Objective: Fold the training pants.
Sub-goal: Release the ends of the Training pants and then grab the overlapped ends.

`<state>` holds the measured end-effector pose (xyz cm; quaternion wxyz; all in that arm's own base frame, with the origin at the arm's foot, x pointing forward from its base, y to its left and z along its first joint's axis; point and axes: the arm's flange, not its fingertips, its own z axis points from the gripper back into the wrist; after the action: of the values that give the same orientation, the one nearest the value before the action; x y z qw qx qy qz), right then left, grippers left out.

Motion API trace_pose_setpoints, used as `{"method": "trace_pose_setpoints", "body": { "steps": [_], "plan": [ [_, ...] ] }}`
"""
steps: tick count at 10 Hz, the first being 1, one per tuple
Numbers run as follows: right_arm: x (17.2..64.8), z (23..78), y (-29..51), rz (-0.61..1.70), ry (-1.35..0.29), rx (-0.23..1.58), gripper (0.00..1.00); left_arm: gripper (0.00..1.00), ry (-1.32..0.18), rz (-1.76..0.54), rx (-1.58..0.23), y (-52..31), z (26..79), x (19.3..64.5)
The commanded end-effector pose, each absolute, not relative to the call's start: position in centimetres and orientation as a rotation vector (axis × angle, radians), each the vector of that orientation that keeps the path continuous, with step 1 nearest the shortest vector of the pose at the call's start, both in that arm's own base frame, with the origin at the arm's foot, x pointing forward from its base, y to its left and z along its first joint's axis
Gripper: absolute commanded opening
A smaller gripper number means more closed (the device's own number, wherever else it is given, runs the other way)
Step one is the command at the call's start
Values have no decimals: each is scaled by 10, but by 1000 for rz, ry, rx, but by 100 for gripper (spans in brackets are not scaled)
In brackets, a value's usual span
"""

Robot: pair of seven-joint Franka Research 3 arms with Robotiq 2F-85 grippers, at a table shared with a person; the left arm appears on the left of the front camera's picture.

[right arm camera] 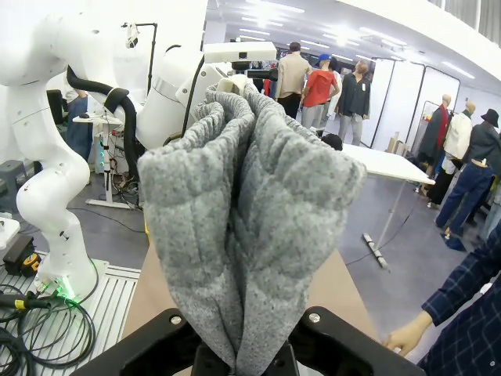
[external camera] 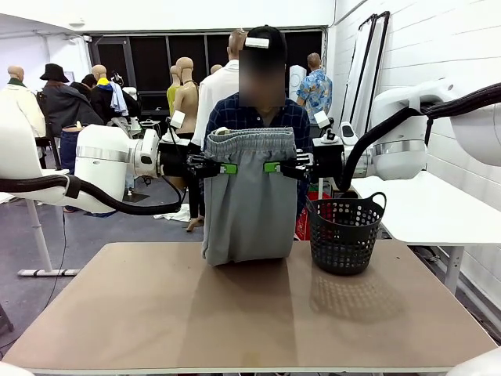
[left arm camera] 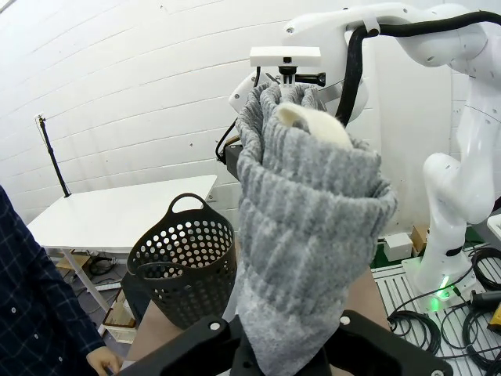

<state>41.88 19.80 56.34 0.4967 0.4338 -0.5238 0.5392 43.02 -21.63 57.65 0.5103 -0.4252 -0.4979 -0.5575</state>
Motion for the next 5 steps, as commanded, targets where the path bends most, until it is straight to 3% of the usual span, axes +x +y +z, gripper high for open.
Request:
{"method": "trace_pose_setpoints", "body": {
  "steps": [1, 5],
  "plan": [
    [418, 566, 199, 1301, -1278, 1060, 0, 0, -1238, -1337, -1020, -216, 577, 426],
    [418, 566, 199, 1301, -1278, 1060, 0, 0, -1238, -1337, -1020, -216, 577, 426]
  ]
}}
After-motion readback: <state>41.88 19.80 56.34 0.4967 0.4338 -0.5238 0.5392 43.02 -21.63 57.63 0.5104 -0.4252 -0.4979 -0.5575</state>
